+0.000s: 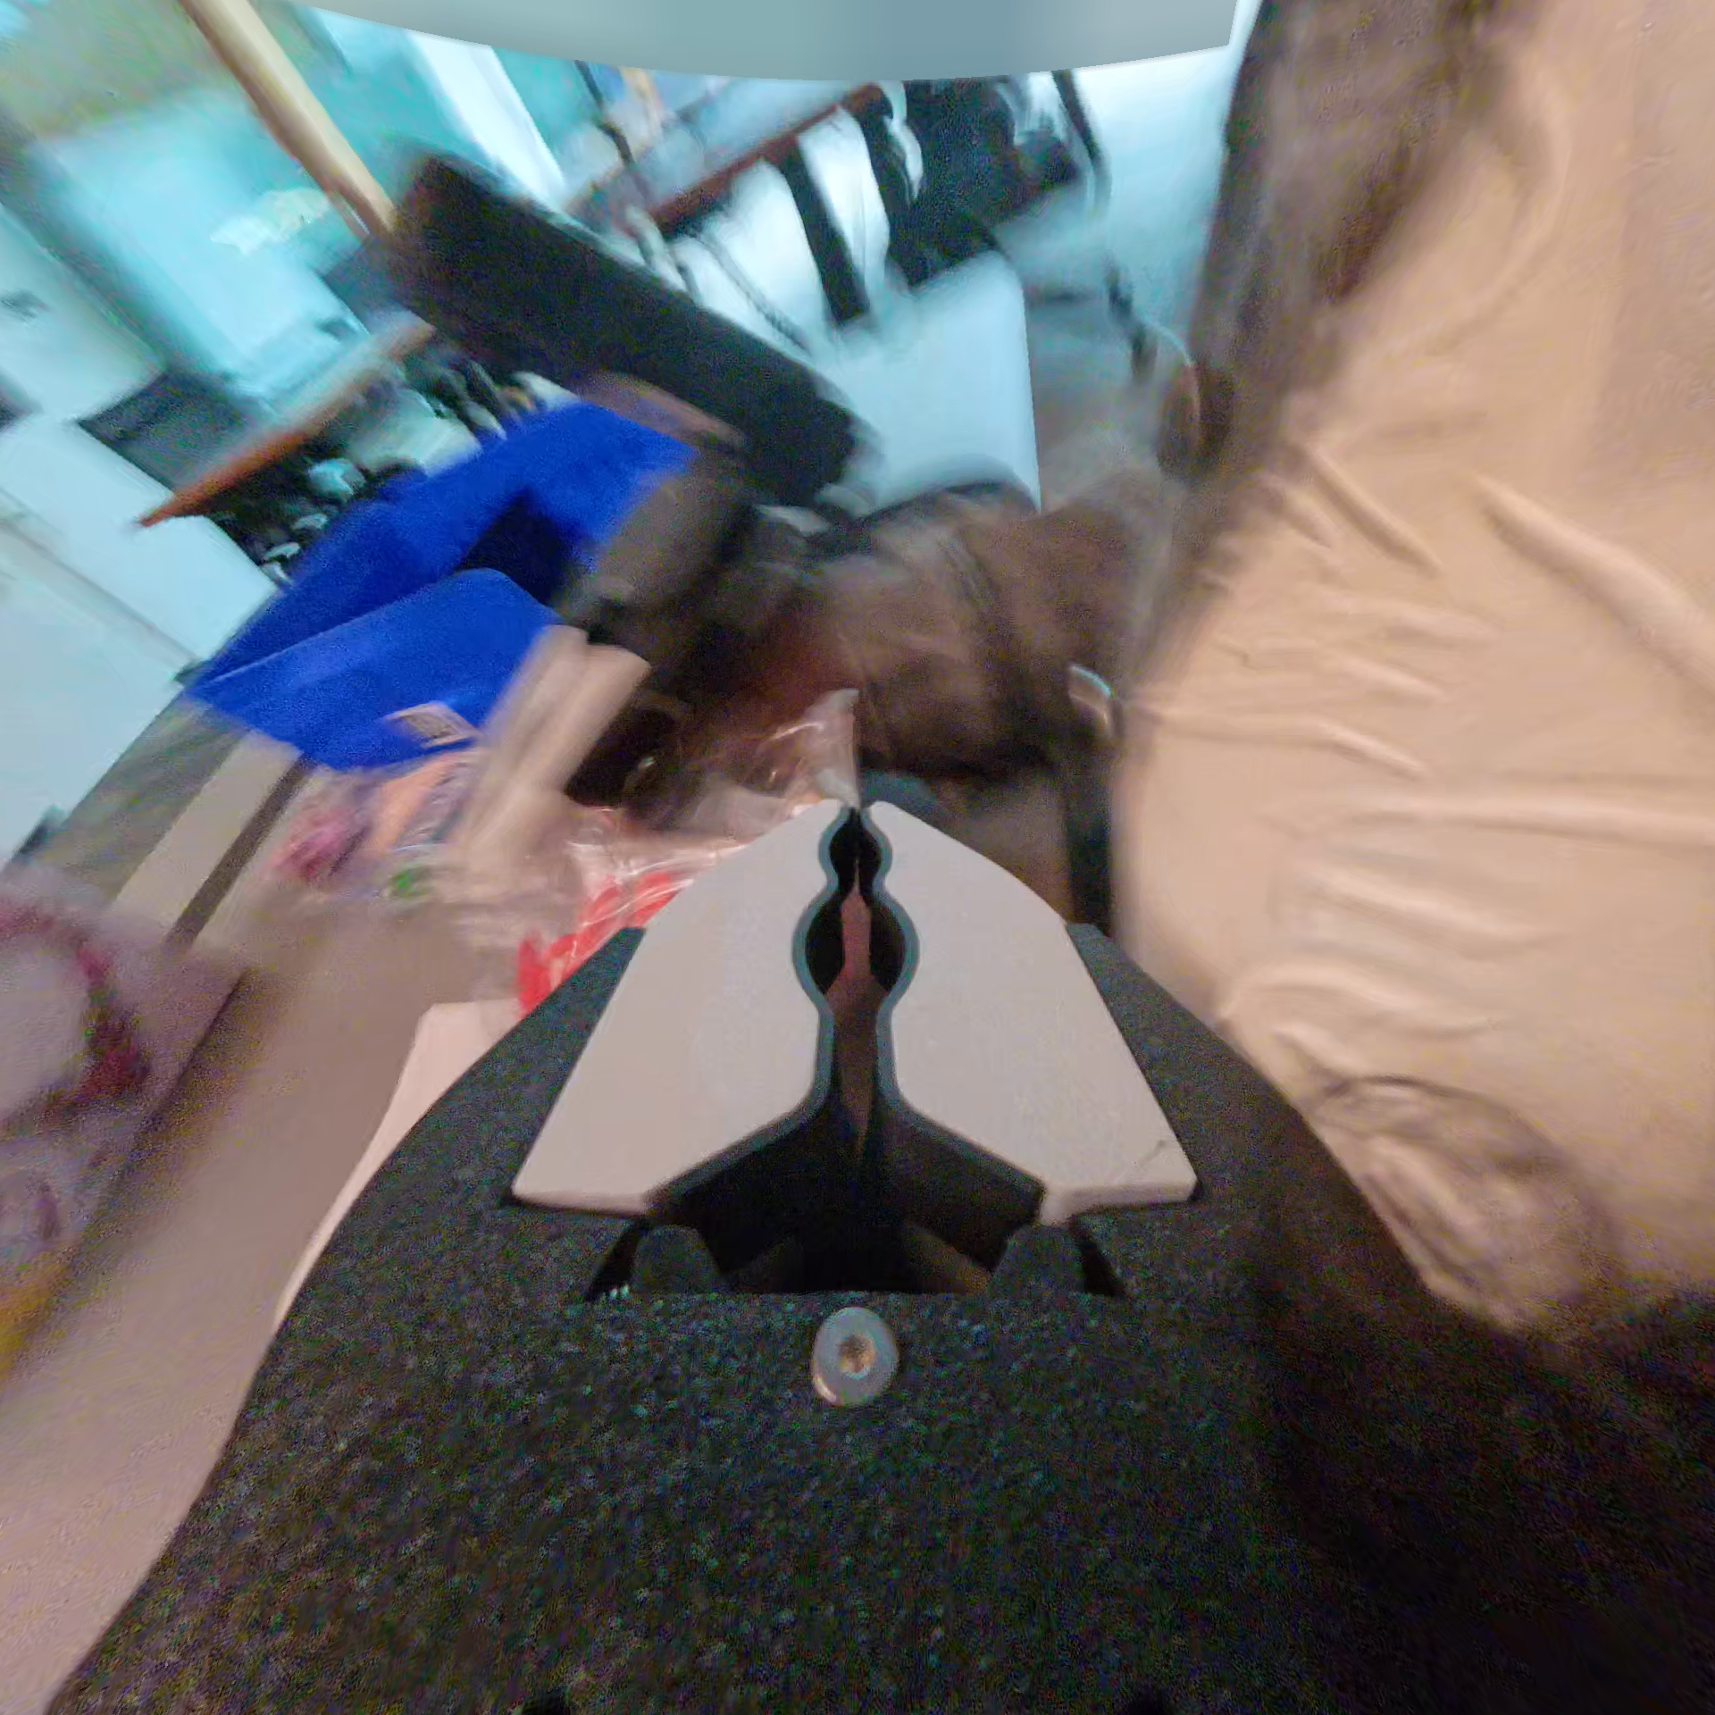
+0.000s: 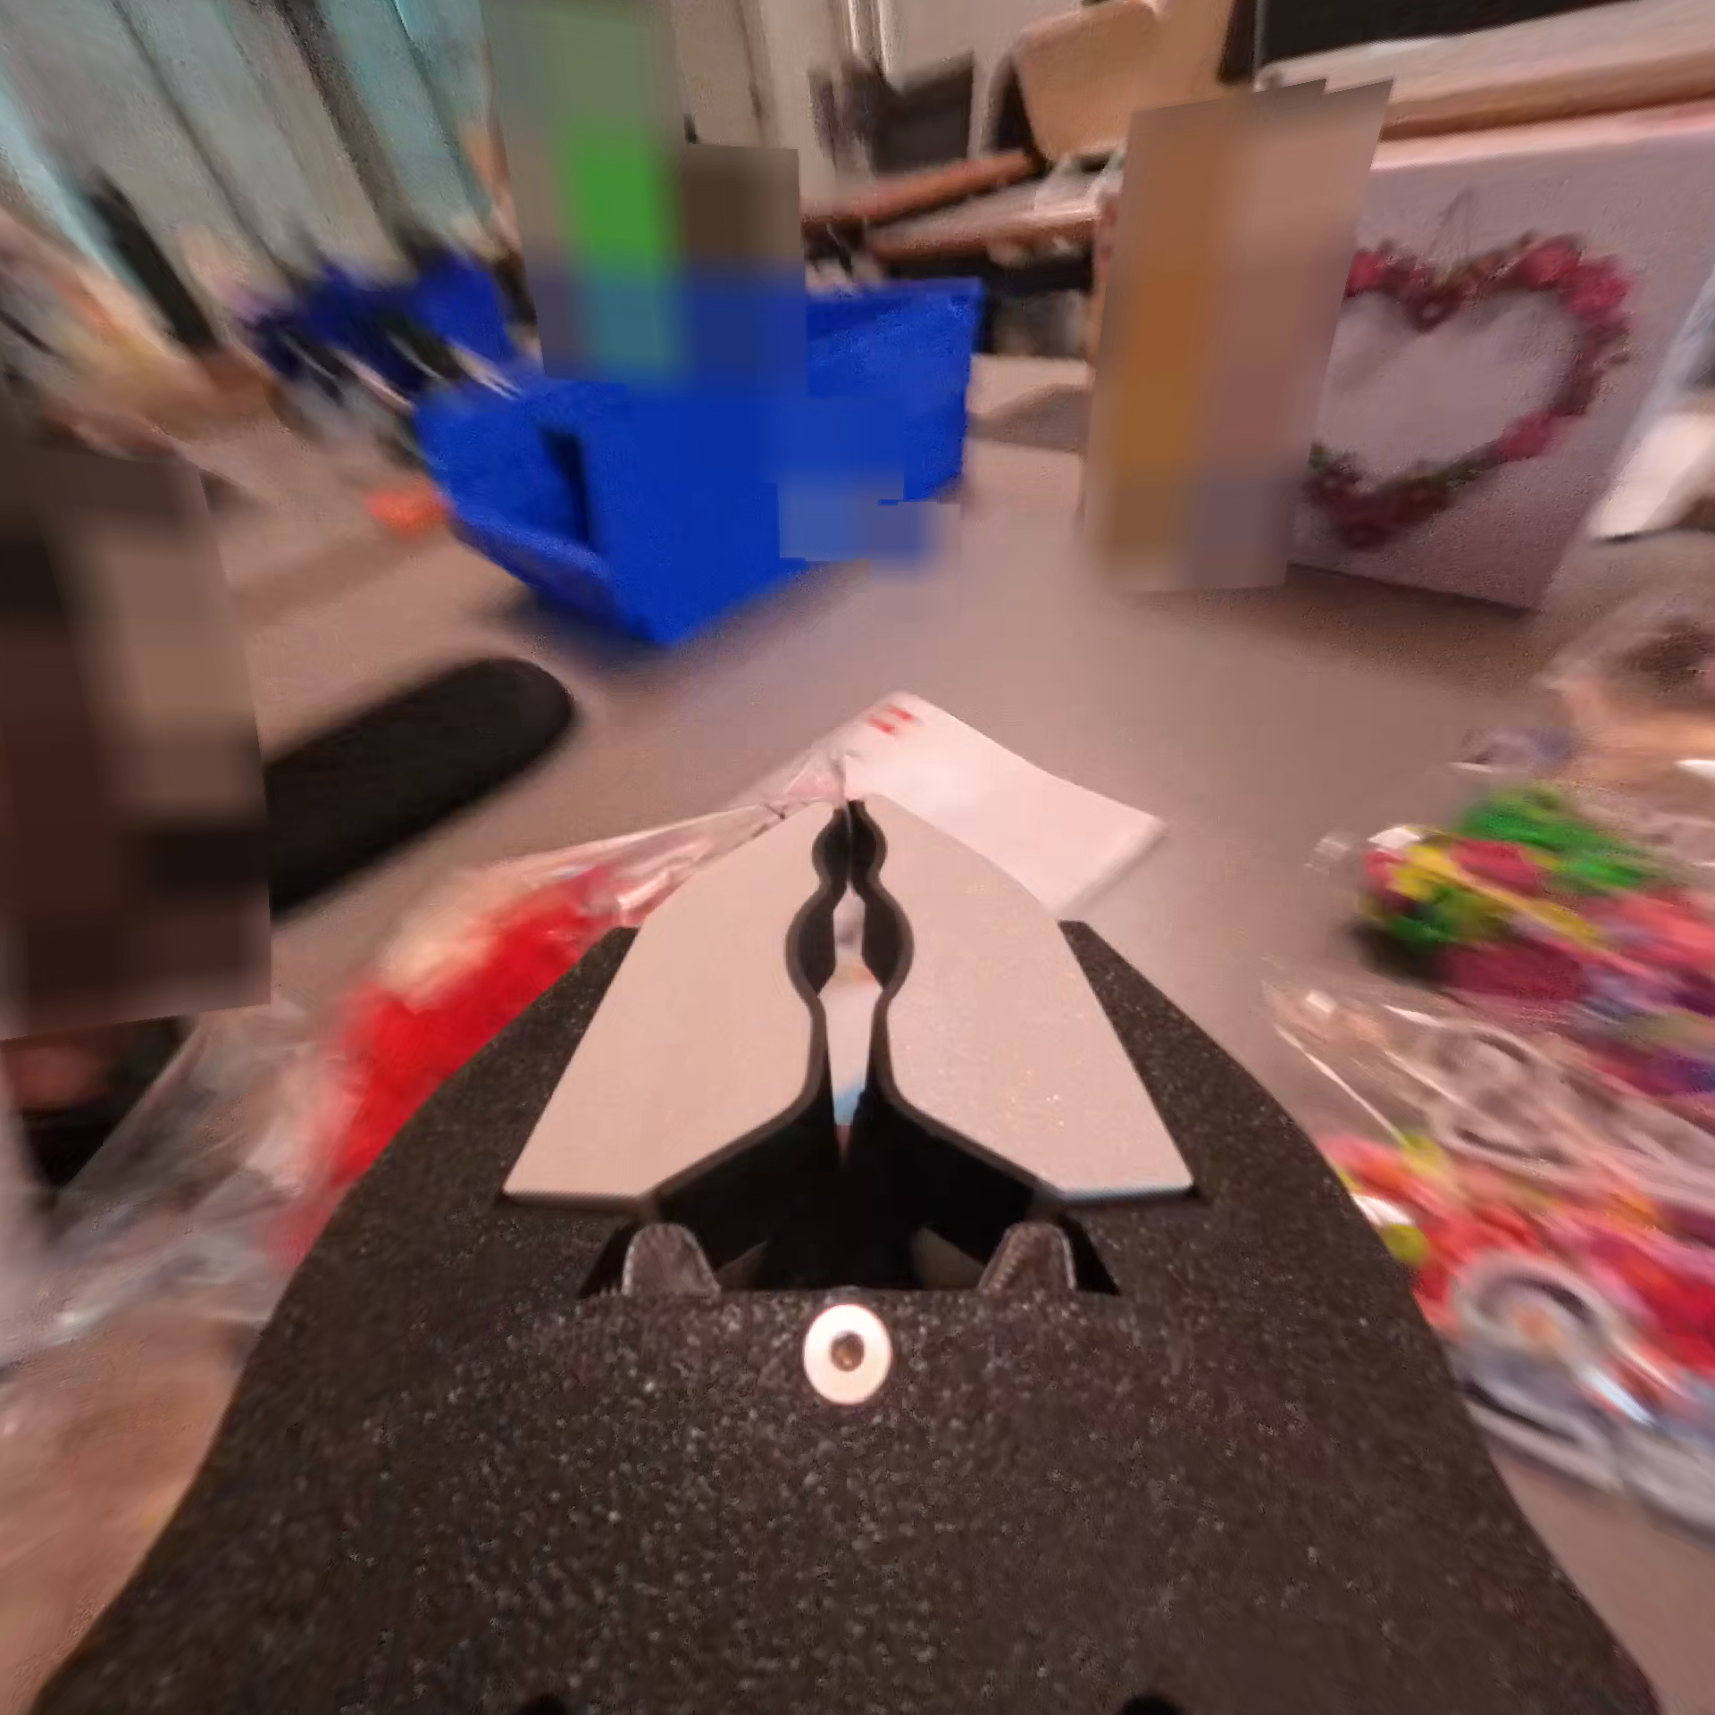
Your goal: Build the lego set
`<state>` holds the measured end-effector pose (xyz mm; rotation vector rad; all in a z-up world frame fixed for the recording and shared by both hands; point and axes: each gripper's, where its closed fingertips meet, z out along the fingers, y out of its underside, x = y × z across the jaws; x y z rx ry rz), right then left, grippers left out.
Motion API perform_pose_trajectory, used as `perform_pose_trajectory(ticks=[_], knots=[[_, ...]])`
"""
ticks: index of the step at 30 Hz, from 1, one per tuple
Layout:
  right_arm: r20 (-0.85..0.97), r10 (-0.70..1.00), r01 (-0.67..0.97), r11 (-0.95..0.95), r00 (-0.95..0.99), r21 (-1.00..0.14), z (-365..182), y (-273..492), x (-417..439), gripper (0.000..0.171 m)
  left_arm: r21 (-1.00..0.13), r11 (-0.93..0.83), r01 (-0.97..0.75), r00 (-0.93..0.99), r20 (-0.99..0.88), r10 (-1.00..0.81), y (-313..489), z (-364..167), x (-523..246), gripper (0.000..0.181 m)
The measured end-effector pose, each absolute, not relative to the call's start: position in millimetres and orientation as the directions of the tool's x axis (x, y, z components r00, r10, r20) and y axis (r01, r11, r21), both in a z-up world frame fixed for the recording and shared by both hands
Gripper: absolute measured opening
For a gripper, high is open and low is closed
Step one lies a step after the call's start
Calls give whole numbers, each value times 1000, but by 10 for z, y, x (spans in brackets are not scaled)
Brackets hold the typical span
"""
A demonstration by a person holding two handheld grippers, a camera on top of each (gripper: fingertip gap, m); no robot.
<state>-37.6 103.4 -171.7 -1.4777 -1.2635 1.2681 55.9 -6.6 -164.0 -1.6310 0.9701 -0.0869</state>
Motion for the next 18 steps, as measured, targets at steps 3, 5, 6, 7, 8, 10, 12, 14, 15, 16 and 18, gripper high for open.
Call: perform_pose_trajectory(ticks=[3,5,6,7,8,10,12,14,15,16,18], knots=[[-61,992,174,-41,-114,-984,-1430,773,-403,0,-766,-46,-641,696,-554,-456,135,-1573,-25,0],[-104,983,139,-83,-151,-987,-1371,805,-436,0,-817,1,-577,755,-534,-380,188,-1246,-208,0],[-100,983,125,-81,-153,-989,-1359,843,-438,0,-780,6,-625,726,-584,-362,208,-1243,-205,0],[-109,981,124,-90,-162,-988,-1361,851,-440,0,-767,5,-642,710,-596,-375,223,-1292,-164,0],[-111,979,122,-91,-170,-988,-1363,845,-438,0,-765,-11,-644,705,-589,-395,237,-1362,-152,0],[-109,978,146,-83,-179,-986,-1416,825,-436,0,-770,-38,-637,721,-577,-382,262,-1428,-232,0],[-114,976,168,-83,-184,-982,-1475,820,-423,0,-792,-49,-608,750,-554,-361,262,-1435,-312,0],[-100,973,177,-64,-206,-982,-1505,801,-396,0,-783,-64,-618,751,-565,-343,261,-1472,-382,0],[-92,970,166,-55,-225,-985,-1496,786,-382,0,-779,-69,-623,751,-572,-329,265,-1494,-429,0],[-84,964,153,-46,-251,-987,-1481,760,-367,0,-781,-73,-620,757,-571,-318,267,-1513,-476,0],[-42,956,148,2,-291,-989,-1478,727,-336,0,-812,-67,-579,790,-539,-291,270,-1512,-580,0]])
